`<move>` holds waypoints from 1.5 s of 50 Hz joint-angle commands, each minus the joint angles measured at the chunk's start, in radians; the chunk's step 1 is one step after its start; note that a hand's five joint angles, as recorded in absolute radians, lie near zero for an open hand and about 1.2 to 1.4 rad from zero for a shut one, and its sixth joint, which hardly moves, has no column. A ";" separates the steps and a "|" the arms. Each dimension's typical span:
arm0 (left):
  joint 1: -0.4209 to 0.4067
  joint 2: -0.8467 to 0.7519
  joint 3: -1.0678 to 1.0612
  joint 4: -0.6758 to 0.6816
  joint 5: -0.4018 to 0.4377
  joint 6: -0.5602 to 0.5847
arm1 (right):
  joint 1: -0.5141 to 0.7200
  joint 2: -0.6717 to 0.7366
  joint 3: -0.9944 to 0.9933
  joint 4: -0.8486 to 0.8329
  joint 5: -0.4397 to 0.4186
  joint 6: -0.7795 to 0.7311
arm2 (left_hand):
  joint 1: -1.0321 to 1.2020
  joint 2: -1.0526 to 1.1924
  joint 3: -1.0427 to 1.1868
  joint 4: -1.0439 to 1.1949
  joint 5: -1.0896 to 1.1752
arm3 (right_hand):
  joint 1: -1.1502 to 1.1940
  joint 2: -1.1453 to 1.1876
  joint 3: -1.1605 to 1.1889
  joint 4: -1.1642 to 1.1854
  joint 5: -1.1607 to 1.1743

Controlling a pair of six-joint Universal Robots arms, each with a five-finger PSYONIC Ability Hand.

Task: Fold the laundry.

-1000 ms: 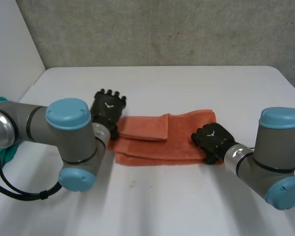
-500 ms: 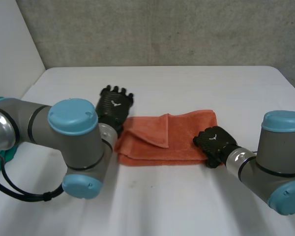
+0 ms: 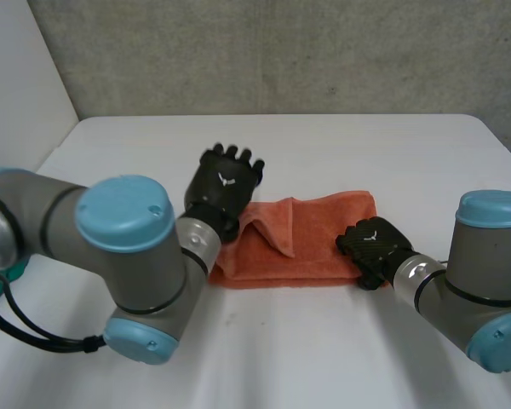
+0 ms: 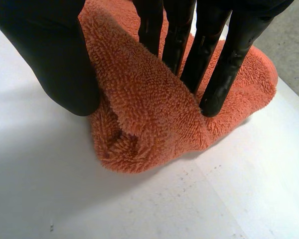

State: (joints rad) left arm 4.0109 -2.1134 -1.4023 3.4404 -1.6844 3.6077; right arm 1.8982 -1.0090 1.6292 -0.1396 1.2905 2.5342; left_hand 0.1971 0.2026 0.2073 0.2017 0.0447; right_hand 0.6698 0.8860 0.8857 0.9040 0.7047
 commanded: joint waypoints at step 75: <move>0.138 -0.024 0.016 -0.009 -0.066 0.045 | -0.105 -0.112 0.009 -0.020 0.112 -0.297 | -0.023 -0.028 -0.033 -0.027 -0.045 | 0.726 0.510 0.511 0.492 0.517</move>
State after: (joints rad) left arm 4.1436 -2.2095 -1.3100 3.4282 -1.7542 3.6589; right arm 1.7894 -1.0756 1.6768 -0.1757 1.3726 2.4320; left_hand 0.1971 0.2026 0.2073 0.2017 0.0437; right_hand 0.9127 1.1572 1.1757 1.1870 0.9632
